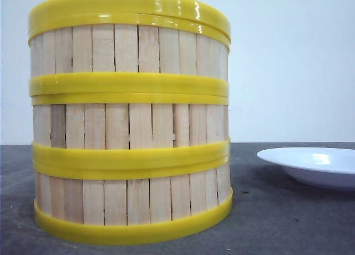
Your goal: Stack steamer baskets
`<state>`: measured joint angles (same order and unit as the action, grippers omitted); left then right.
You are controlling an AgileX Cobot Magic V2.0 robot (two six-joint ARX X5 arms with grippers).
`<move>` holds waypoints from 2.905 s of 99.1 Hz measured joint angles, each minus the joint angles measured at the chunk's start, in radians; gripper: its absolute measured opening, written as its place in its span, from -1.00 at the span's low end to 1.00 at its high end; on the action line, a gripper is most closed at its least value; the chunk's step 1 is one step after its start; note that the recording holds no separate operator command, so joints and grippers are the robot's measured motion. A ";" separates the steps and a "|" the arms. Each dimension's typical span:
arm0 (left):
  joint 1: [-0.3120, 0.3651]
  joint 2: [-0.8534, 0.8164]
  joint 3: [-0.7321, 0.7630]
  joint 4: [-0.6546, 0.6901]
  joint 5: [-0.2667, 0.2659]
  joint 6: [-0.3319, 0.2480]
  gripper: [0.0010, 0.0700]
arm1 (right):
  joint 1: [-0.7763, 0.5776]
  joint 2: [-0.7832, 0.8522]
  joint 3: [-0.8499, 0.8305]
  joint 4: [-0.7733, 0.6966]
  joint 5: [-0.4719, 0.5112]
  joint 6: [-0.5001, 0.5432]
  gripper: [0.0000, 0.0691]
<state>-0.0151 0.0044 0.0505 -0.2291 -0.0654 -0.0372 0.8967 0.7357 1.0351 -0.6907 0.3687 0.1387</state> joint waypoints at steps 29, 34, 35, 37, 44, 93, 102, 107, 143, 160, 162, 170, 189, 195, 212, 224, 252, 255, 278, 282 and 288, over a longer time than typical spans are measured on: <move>0.000 0.000 -0.002 0.008 -0.012 -0.005 -0.95 | 0.000 0.000 0.000 0.000 0.000 0.000 -0.98; 0.000 0.000 -0.003 0.008 -0.012 -0.005 -0.95 | 0.000 0.000 0.000 0.000 0.000 0.000 -0.98; 0.000 0.000 -0.003 0.008 -0.012 -0.005 -0.95 | 0.000 0.000 0.000 0.000 0.000 0.000 -0.98; 0.000 0.000 -0.003 0.009 -0.012 -0.005 -0.95 | 0.000 0.000 0.000 0.000 0.000 0.000 -0.98; 0.000 0.000 -0.003 0.010 -0.012 -0.005 -0.95 | 0.000 0.000 0.000 0.000 0.000 0.000 -0.98; 0.000 0.000 -0.003 0.010 -0.012 -0.005 -0.95 | 0.000 0.000 0.000 0.000 0.000 0.000 -0.98; 0.000 0.000 -0.003 0.010 -0.012 -0.005 -0.95 | 0.000 0.000 0.000 0.000 0.000 0.000 -0.98; 0.000 0.000 -0.003 0.010 -0.012 -0.005 -0.95 | 0.000 0.000 0.000 0.000 0.000 0.000 -0.98; 0.000 0.000 -0.003 0.010 -0.012 -0.005 -0.95 | -0.060 -0.004 0.000 0.031 0.037 -0.090 -0.98; 0.000 0.000 -0.003 0.010 -0.012 -0.005 -0.95 | -0.246 -0.042 0.000 0.056 0.024 -0.136 -0.98; 0.000 0.000 -0.003 0.010 -0.012 -0.005 -0.95 | -0.274 -0.048 0.000 0.056 0.014 -0.136 -0.98; 0.000 0.000 -0.003 0.010 -0.012 -0.005 -0.95 | -0.386 -0.074 0.000 0.056 -0.032 -0.141 -0.98; 0.000 0.000 -0.003 0.010 -0.012 -0.005 -0.95 | -0.634 -0.168 -0.097 0.132 -0.053 -0.145 -0.98; 0.000 0.000 -0.003 0.010 -0.012 -0.005 -0.95 | -0.689 -0.205 -0.159 0.185 -0.054 -0.147 -0.98; 0.000 0.000 -0.003 0.010 -0.012 -0.005 -0.95 | -0.770 -0.335 -0.382 0.340 -0.103 -0.150 -0.98; 0.000 0.000 -0.003 0.010 -0.012 -0.005 -0.95 | -0.787 -0.433 -0.552 0.440 -0.141 -0.150 -0.98; 0.000 0.000 -0.003 0.010 -0.011 -0.005 -0.95 | -0.838 -0.612 -0.850 0.516 -0.313 -0.146 -0.98; 0.000 0.000 -0.003 0.010 -0.012 -0.005 -0.95 | -0.846 -0.623 -0.867 0.517 -0.320 -0.146 -0.98; 0.000 0.000 -0.003 0.010 -0.012 -0.005 -0.95 | -0.914 -0.685 -0.968 0.517 -0.325 -0.127 -0.98; 0.000 0.000 -0.003 0.010 -0.012 -0.005 -0.95 | -0.922 -0.696 -0.976 0.517 -0.324 -0.123 -0.98; 0.000 0.000 -0.003 0.010 -0.012 -0.005 -0.95 | -0.932 -0.711 -0.984 0.518 -0.324 -0.122 -0.98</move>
<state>-0.0151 0.0044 0.0471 -0.2195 -0.0772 -0.0422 -0.0357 0.0246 0.0509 -0.1730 0.0444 0.0166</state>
